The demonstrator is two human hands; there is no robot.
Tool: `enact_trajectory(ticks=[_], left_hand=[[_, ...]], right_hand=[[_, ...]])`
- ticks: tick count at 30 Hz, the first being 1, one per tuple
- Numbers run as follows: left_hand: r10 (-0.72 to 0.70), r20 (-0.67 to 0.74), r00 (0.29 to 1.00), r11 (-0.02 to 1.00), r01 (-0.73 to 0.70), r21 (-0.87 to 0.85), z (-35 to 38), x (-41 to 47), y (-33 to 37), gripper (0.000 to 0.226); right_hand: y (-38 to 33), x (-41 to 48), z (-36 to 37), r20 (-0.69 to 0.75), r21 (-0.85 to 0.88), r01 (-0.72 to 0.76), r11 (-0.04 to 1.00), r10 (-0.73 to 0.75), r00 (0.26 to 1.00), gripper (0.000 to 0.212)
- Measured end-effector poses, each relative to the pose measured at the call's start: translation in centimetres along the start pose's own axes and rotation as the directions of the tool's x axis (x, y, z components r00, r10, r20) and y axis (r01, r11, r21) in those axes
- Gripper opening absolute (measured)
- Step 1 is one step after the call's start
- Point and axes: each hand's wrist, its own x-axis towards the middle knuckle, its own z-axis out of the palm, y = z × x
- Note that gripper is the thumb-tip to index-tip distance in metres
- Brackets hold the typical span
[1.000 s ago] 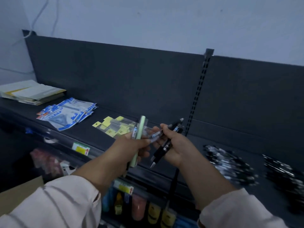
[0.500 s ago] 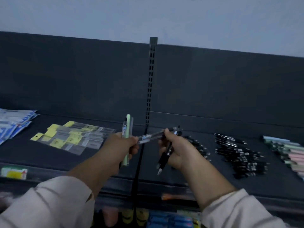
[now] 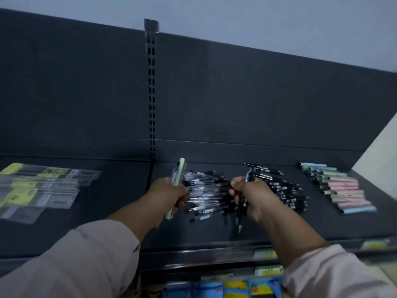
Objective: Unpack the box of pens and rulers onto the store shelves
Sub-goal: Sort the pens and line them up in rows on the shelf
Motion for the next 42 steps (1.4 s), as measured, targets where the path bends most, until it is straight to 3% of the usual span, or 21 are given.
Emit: enact_trajectory(ticks=[8,11,14,17,24,27,30,37,42], left_hand=[[-0.192,-0.096,0.977,0.980,0.186,-0.065,2.5,3.3,1.5,0.017],[-0.197,-0.081,0.977,0.980,0.196,-0.026,3.9,3.8,2.9,0.022],[-0.170,0.013,0.985,0.984,0.171,-0.057,6.5,4.0,4.4,0.022],[-0.095,0.008,0.995,0.989,0.095,-0.113,9.7,4.2,5.1,0.018],[-0.044,-0.111,0.993,0.980,0.021,-0.199,15.7,4.8,6.0,0.010],[0.018,-0.174,0.985,0.990,-0.042,-0.132,17.0,4.9,6.0,0.014],[0.112,-0.221,0.969,0.993,-0.098,0.070,17.8,4.7,5.8,0.015],[0.094,-0.094,0.991,0.985,-0.079,0.152,17.1,4.0,4.7,0.030],[0.175,0.034,0.984,0.942,-0.177,0.284,16.1,3.9,4.4,0.044]], right_hand=[[-1.3,5.9,-2.0,0.068,-0.131,0.015,0.991,-0.006,0.998,0.013],[-2.9,7.3,-2.6,0.206,-0.112,-0.003,0.994,0.026,0.978,0.020],[-4.3,8.3,-3.4,0.401,-0.086,-0.137,0.987,0.161,0.902,0.030],[-4.9,9.1,-4.5,0.535,-0.095,-0.153,0.984,0.180,0.825,0.032],[-5.5,10.7,-7.9,0.614,-0.098,-0.048,0.994,0.098,0.783,0.013],[-5.4,10.7,-8.2,0.618,-0.117,0.061,0.991,0.024,0.785,0.011],[-5.1,10.3,-7.6,0.627,-0.098,0.135,0.986,-0.045,0.778,0.012],[-3.9,9.6,-6.4,0.639,-0.082,0.084,0.993,-0.013,0.769,0.012],[-3.1,8.6,-5.4,0.623,-0.119,0.082,0.989,0.011,0.782,0.007]])
